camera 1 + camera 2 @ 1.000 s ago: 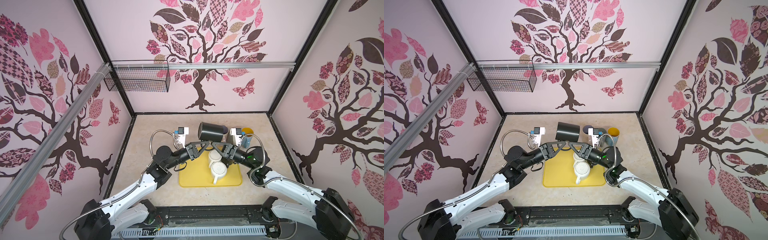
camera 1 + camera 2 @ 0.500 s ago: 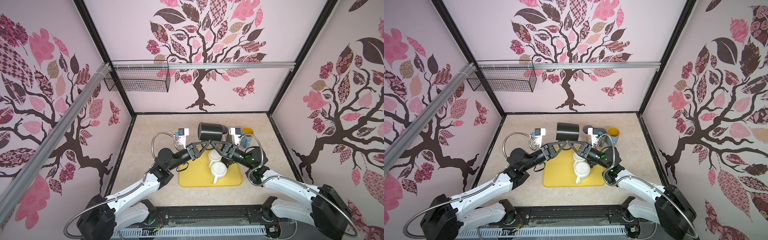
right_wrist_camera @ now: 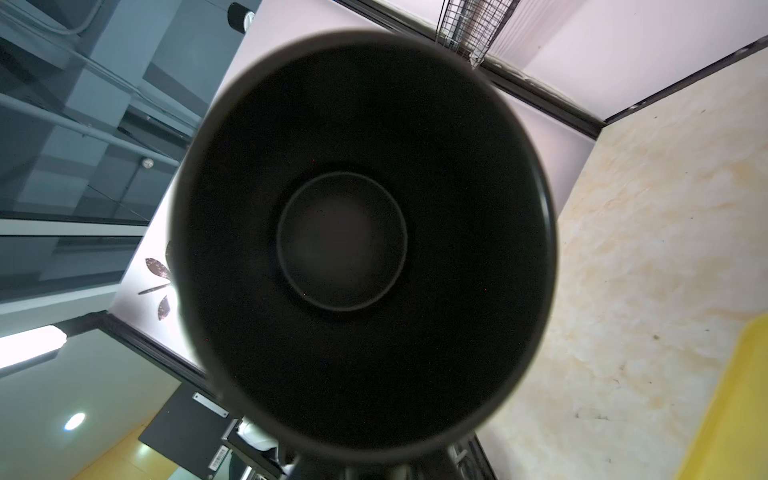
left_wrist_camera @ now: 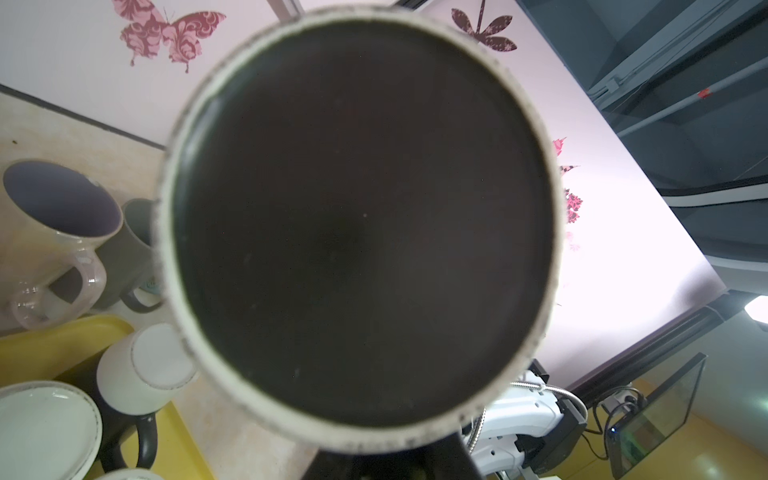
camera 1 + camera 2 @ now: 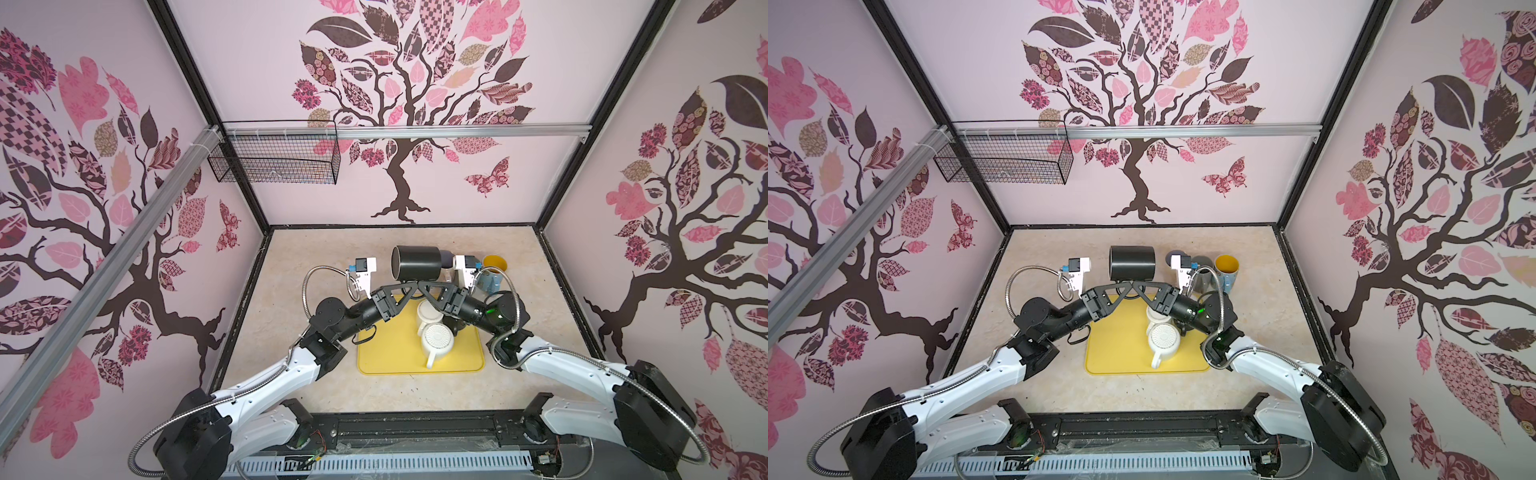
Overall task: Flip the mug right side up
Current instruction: 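Raise the black mug with the left gripper while the right gripper grasps its side, then open the left gripper off the black mug while the right gripper holds it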
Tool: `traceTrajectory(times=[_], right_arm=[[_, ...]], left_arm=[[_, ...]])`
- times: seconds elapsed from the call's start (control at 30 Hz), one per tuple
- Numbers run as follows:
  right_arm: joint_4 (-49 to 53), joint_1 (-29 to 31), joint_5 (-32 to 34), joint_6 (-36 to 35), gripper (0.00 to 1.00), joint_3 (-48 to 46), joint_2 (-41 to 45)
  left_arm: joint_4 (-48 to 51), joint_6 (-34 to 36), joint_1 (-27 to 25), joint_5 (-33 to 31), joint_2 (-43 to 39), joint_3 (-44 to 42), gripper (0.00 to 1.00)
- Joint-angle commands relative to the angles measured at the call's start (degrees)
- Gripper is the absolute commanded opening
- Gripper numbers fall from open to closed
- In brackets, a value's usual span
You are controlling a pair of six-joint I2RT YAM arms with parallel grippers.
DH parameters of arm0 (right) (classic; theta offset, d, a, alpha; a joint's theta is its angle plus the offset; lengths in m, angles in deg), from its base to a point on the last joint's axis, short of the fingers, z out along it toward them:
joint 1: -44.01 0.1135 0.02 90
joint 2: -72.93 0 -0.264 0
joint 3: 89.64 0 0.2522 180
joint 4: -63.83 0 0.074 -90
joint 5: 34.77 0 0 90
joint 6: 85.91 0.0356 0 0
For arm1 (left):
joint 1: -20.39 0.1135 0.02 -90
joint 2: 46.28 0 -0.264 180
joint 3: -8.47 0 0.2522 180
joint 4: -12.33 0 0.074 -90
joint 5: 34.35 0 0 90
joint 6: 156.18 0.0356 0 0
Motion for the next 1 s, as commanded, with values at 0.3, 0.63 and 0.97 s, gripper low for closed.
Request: traceTrajectory(times=[0.3, 0.63, 0.97], right_arm=[[6.43, -1.21, 7.57, -6.04, 0.00, 5.71, 2.02], [29.21, -1.27, 9.06, -20.16, 0.00, 11.15, 4.55], [58.33, -0.87, 18.43, -33.05, 0.00, 25.28, -0.72]], left_arm=[[46.49, 22.13, -1.86, -11.41, -10.53, 9.82, 0.96], [73.76, 31.46, -1.55, -33.57, -13.58, 18.51, 0.97], [73.32, 33.83, -2.50, -35.35, -15.87, 11.37, 0.95]])
